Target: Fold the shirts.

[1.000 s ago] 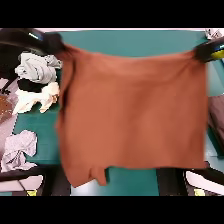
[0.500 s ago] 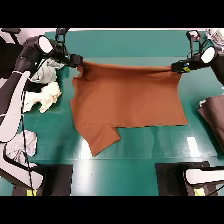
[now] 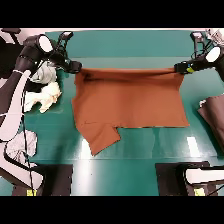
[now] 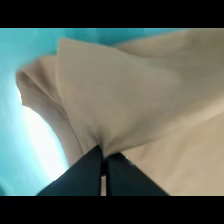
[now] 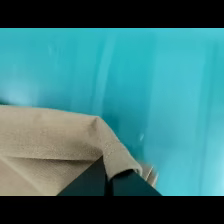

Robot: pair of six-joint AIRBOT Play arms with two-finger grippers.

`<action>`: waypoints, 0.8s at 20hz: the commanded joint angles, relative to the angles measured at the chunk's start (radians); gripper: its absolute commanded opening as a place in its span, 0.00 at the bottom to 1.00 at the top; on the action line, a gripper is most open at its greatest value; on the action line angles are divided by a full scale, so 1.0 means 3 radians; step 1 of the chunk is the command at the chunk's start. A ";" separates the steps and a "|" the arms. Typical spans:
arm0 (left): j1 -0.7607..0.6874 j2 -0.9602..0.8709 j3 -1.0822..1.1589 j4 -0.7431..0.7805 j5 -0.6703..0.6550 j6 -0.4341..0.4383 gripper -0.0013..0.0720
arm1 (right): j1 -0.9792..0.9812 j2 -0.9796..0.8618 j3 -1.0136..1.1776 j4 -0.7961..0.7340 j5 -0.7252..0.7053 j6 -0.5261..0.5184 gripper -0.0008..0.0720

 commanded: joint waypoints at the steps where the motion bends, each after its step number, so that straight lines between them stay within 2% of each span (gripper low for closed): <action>1: -0.0032 -0.0003 -0.0107 -0.0139 -0.0247 0.0003 0.05 | -0.0005 -0.0079 0.0003 0.0107 0.0387 -0.0018 0.04; 9: -0.0178 -0.0003 -0.0563 -0.0148 -0.0100 0.0003 0.05 | -0.0005 -0.0080 0.0003 0.0220 0.0867 -0.0018 0.08; 10: -0.0178 -0.0003 -0.0562 -0.0145 -0.0108 0.0001 0.05 | -0.0005 -0.0080 0.0003 0.0216 0.0970 -0.0018 0.20; 11: -0.0178 -0.0001 -0.0562 -0.0116 -0.0140 0.0001 0.05 | -0.0006 -0.0080 0.0003 0.0203 0.1052 -0.0019 0.25; 12: -0.0178 -0.0003 -0.0562 -0.0036 -0.0169 0.0000 0.23 | -0.0018 -0.0079 0.0003 0.0188 0.1111 -0.0019 0.25; 13: -0.0178 -0.0001 -0.0562 0.0033 -0.0221 0.0001 0.37 | -0.0034 -0.0071 0.0003 0.0195 0.1147 -0.0019 0.25; 14: -0.0178 -0.0001 -0.0562 0.0056 -0.0275 0.0001 0.37 | -0.0057 -0.0055 0.0003 0.0192 0.1181 -0.0019 0.26; 16: -0.0178 -0.0001 -0.0562 0.0084 -0.0322 0.0001 0.37 | -0.0071 -0.0005 0.0003 0.0191 0.1226 -0.0019 0.37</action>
